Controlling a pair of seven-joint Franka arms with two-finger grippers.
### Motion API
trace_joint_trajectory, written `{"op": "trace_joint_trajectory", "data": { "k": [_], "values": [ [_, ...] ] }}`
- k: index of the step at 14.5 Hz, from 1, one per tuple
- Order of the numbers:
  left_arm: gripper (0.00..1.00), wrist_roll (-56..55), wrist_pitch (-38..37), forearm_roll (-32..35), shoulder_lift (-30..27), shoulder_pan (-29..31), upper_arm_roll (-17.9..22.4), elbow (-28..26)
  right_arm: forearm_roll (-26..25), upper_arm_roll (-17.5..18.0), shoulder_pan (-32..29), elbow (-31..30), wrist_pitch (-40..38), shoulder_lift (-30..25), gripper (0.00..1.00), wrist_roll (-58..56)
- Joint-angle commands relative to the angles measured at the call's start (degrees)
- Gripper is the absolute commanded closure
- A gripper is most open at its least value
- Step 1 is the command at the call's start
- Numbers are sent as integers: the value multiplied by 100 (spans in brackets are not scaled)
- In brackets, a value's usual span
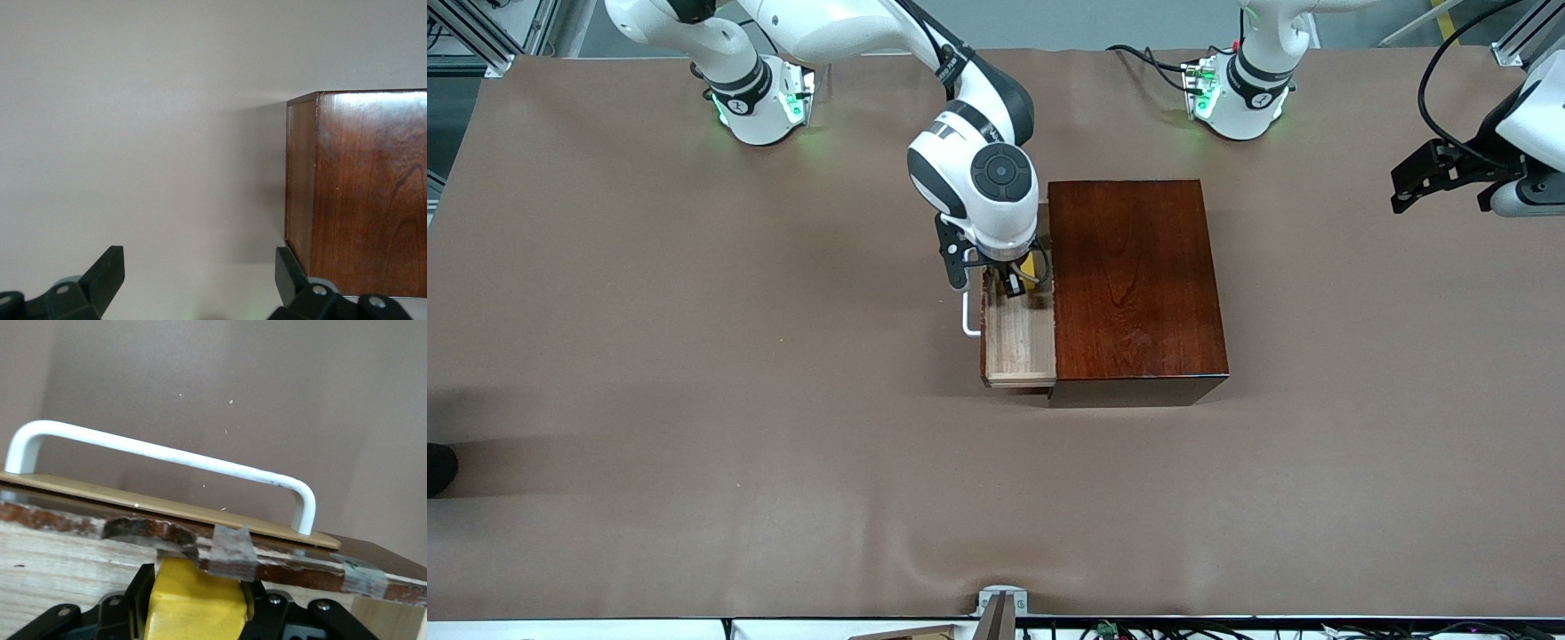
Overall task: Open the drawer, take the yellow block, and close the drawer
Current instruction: 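Lift the yellow cube out with the right gripper while the left gripper regrasps the handle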
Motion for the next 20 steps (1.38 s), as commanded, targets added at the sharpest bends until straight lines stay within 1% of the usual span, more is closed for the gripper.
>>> {"op": "trace_joint_trajectory", "data": {
  "k": [1,4,6,8,10,14,16,18,20],
  "values": [
    [0,176,-22,-69,-136,93,-33,-53,-47,26,-38,214,-7,40,100,164],
    [0,176,-22,-69,-136,93,-33,-53,76,26,-108,424,-33,5,100,365],
    [0,167,-22,-69,-128,93,-33,-44,129,61,-292,591,-173,-21,100,366],
    [0,45,-5,-130,-101,75,-50,-27,138,62,-337,741,-305,-21,100,349],
    [0,18,22,-236,30,-47,-147,262,138,61,-407,768,-323,-39,100,340],
    [0,-621,74,-271,478,-136,-813,641,147,105,-732,847,-446,-171,100,174],
    [0,-1052,179,-263,706,-162,-1104,861,147,97,-803,952,-796,-319,100,-386],
    [0,-1422,293,-254,900,-284,-1324,940,147,97,-986,970,-991,-460,100,-810],
    [0,-1992,390,-245,1049,-591,-1395,940,147,88,-1136,970,-1026,-487,100,-1257]
  ]
}}
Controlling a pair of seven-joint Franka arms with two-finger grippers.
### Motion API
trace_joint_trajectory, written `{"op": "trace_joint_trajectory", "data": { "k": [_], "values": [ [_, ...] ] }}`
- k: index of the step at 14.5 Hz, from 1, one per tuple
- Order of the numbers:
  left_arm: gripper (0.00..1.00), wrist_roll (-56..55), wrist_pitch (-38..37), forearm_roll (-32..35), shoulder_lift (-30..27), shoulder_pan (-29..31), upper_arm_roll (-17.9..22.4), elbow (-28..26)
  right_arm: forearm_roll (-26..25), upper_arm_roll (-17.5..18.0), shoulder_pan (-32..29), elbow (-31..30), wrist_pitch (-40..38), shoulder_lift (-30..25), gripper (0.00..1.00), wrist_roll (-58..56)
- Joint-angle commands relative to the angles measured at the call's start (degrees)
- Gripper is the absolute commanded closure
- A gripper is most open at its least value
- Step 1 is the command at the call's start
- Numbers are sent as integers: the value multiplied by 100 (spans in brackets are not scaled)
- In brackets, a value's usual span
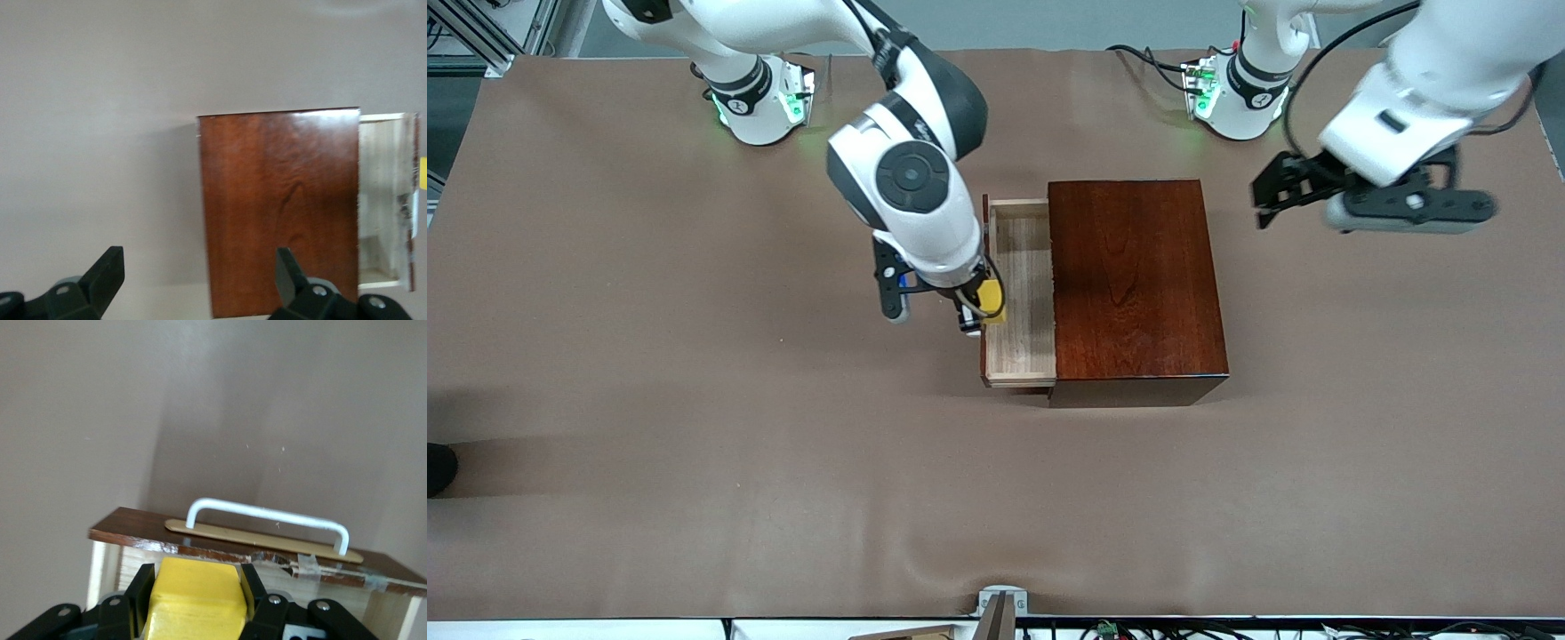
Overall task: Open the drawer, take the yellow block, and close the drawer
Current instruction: 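Lift the yellow cube out with the right gripper while the left gripper regrasps the handle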
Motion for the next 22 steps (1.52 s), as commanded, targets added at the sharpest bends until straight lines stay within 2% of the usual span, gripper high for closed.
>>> {"op": "trace_joint_trajectory", "data": {
  "k": [1,5,8,10,12,13,15,18,22],
  "values": [
    [0,-705,53,-30,280,-415,-62,226,62,83,-300,-48,-174,-135,100,-799],
    [0,-1672,334,-12,526,-987,-62,235,71,74,-809,-49,-393,-241,100,-2162],
    [0,-2812,711,14,868,-1592,-62,252,54,48,-1082,-83,-684,-258,100,-3331],
    [0,-3665,765,58,1333,-2075,-19,523,36,30,-1328,-92,-947,-293,100,-4095],
    [0,-4666,800,565,1939,-2647,17,971,45,39,-1644,-110,-1141,-328,100,-4869],
    [0,-5150,922,733,2264,-2884,34,1191,36,30,-1794,-136,-1220,-337,100,-5185],
    [0,-5864,1431,805,2618,-3228,148,1272,36,30,-2101,-311,-1221,-399,100,-6002],
    [0,-6611,2056,805,2934,-3842,604,1289,27,30,-2628,-628,-1194,-460,100,-7119],
    [0,-7377,2672,797,3408,-4932,1588,1298,10,30,-3042,-910,-1177,-557,100,-8034]
  ]
}}
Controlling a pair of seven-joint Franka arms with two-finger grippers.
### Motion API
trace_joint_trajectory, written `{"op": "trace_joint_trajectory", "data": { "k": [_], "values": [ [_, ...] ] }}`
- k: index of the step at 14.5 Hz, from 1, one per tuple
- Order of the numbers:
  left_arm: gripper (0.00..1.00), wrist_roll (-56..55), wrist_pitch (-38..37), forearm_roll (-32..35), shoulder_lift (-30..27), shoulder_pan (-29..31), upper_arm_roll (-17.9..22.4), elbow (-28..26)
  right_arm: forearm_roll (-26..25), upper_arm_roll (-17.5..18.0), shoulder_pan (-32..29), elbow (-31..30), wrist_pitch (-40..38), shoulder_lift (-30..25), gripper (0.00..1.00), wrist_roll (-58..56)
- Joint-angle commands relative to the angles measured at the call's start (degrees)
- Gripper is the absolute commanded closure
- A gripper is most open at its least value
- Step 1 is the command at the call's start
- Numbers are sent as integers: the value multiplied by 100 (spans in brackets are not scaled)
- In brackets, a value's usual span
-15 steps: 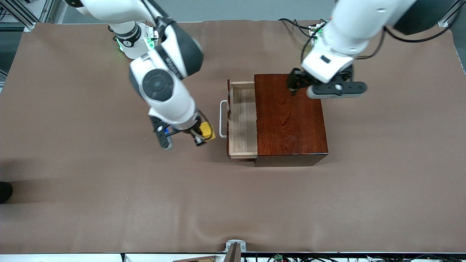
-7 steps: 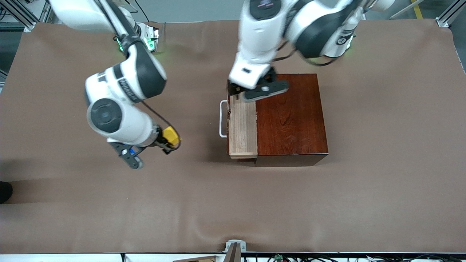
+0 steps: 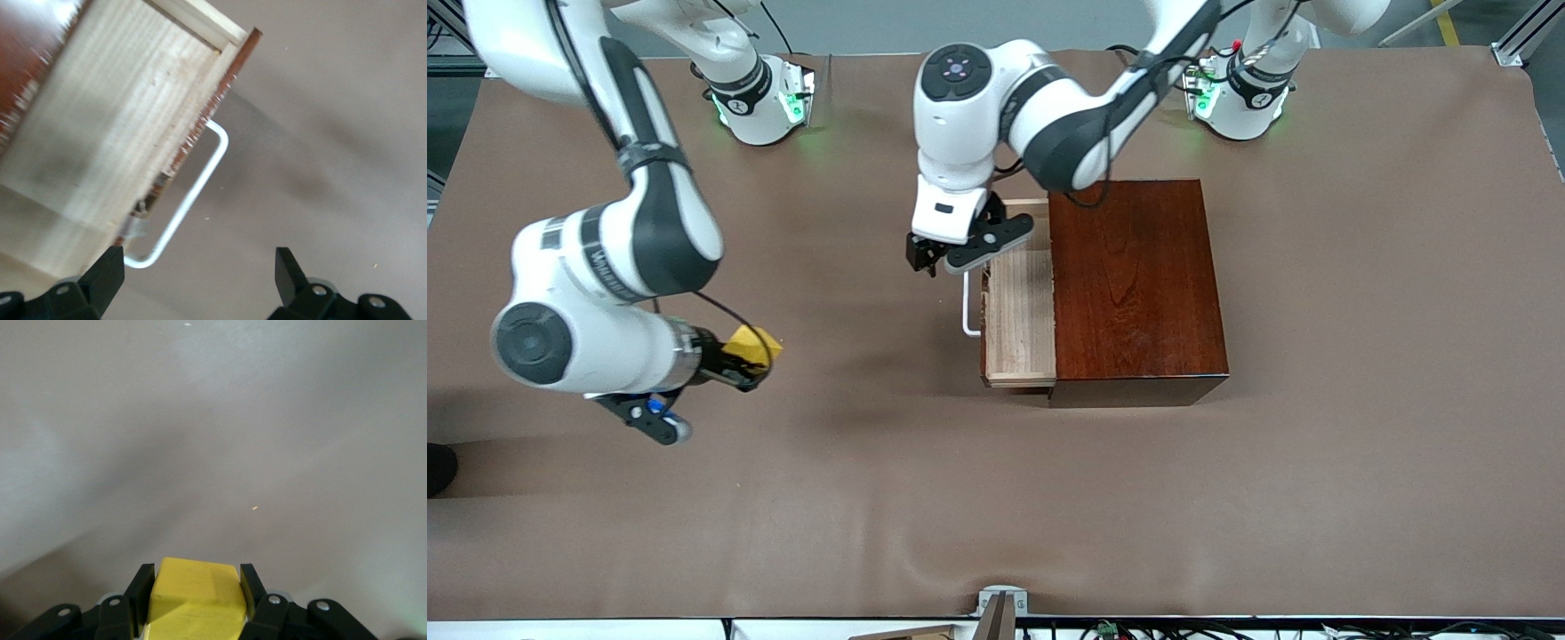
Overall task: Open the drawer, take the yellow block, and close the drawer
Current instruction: 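Lift the yellow cube out with the right gripper while the left gripper regrasps the handle, then carry the cube away from the box with the right gripper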
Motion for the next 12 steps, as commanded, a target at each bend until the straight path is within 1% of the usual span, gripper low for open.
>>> {"op": "trace_joint_trajectory", "data": {
  "k": [1,2,4,5,7,8,9,11,12],
  "values": [
    [0,-370,141,108,398,-669,575,308,12,101,-341,-532,60,-354,100,-701],
    [0,-414,141,108,478,-801,638,387,3,101,-517,-743,165,-407,100,-1113],
    [0,-763,202,108,758,-855,639,457,-23,92,-816,-1182,542,-583,100,-1966],
    [0,-1027,342,108,864,-864,647,588,-41,92,-1009,-1376,692,-644,100,-2300],
    [0,-1388,553,108,1145,-995,665,660,-338,92,-1273,-1553,859,-628,100,-3073],
    [0,-1511,624,108,1225,-1091,804,660,-514,92,-1370,-1710,1104,-619,100,-3425],
    [0,-1626,659,108,1260,-1197,892,660,-568,92,-1432,-1938,1394,-636,100,-3646],
    [0,-1863,660,108,1278,-1233,946,651,-673,83,-1503,-2378,1948,-654,100,-3919],
    [0,-2021,660,108,1278,-1233,972,651,-848,83,-1555,-2563,2220,-654,100,-4086]
  ]
}}
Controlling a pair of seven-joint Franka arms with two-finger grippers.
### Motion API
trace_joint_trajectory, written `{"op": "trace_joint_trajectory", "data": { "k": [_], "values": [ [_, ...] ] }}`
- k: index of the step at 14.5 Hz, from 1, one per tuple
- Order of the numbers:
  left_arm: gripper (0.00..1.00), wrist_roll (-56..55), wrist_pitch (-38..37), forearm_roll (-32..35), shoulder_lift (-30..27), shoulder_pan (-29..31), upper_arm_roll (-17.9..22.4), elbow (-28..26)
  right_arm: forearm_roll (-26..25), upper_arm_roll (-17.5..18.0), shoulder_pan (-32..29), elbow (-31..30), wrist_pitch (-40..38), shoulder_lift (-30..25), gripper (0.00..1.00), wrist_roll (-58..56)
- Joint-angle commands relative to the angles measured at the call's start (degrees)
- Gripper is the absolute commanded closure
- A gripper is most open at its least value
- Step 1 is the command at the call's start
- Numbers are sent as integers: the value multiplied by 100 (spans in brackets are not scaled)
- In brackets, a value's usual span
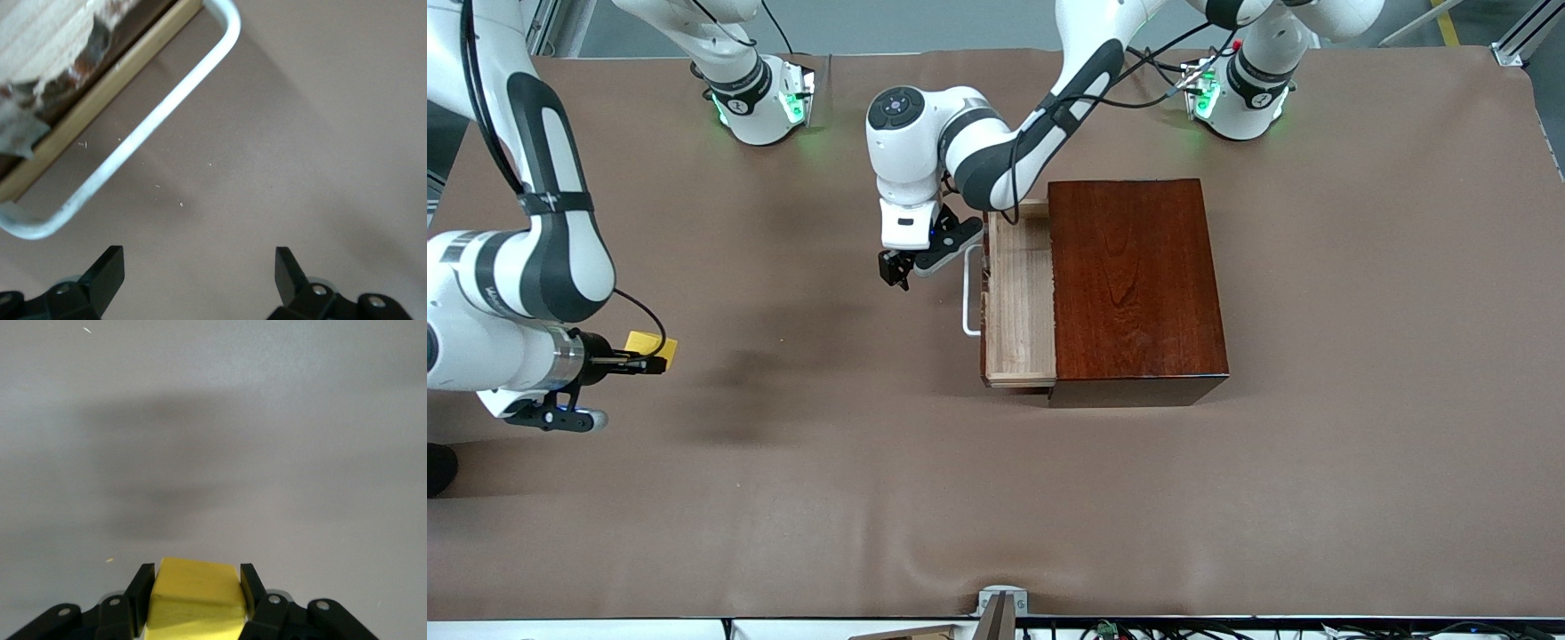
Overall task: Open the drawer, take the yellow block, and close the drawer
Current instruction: 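Carry the cube away from the box with the right gripper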
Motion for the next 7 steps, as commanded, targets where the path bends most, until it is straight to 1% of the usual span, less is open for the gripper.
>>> {"op": "trace_joint_trajectory", "data": {
  "k": [1,3,5,7],
  "values": [
    [0,-536,-23,106,74,-85,190,237,-438,116,-195,-811,741,-277,100,-463],
    [0,-748,-93,71,47,-59,226,211,-483,116,-213,-1101,1172,-277,100,-754],
    [0,-828,-207,71,65,-59,261,193,-545,98,-213,-1426,1594,-286,100,-763],
    [0,-915,-234,71,91,-50,270,176,-781,63,-257,-1839,2121,-365,100,-763]
  ]
}}
